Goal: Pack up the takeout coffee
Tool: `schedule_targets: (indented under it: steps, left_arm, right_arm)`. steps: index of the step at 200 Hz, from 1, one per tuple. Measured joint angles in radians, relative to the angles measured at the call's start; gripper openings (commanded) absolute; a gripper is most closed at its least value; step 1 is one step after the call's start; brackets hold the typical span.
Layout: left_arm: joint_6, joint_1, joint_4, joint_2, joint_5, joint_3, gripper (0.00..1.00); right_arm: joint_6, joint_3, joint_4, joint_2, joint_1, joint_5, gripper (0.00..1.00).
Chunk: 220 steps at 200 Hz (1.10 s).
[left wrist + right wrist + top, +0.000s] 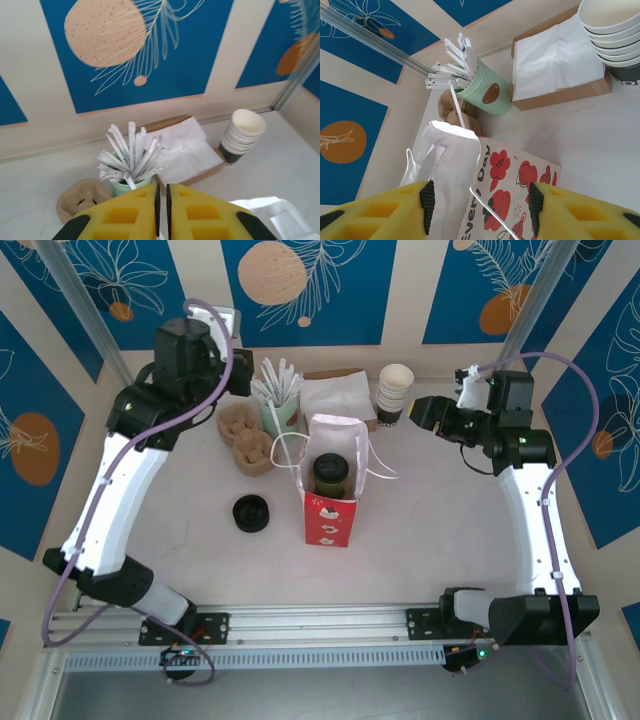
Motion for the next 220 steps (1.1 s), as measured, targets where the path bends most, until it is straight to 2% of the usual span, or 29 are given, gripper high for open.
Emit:
schedule_targets:
  steps: [54,82,139,153,173,220]
  left_arm:
    - [-0.010,-0.015,-0.006,-0.032,0.014,-0.056,0.20]
    - [-0.023,-0.015,-0.003,-0.033,0.002,-0.176,0.32]
    - [-0.082,-0.003,0.048,-0.016,-0.003,-0.447,0.32]
    - [-0.093,0.006,0.064,0.006,0.000,-0.486,0.35]
    - [-0.109,0.031,0.093,0.047,0.003,-0.508,0.42]
    - [-0.128,0.117,0.205,0.137,0.010,-0.481,0.41]
  right_arm:
    - [0.001,-0.015,0.004,-0.010,0.000,-0.008,0.55]
    - [0.001,-0.020,0.007,-0.010,0.000,-0.008,0.55]
    - [0.000,-0.021,0.008,-0.010,0.000,-0.008,0.55]
    - [0.000,-0.021,0.008,-0.010,0.000,-0.008,0.55]
    - [0.000,-0.021,0.008,-0.010,0.000,-0.008,0.55]
    - [0.004,-0.033,0.008,-0.012,0.000,-0.011,0.55]
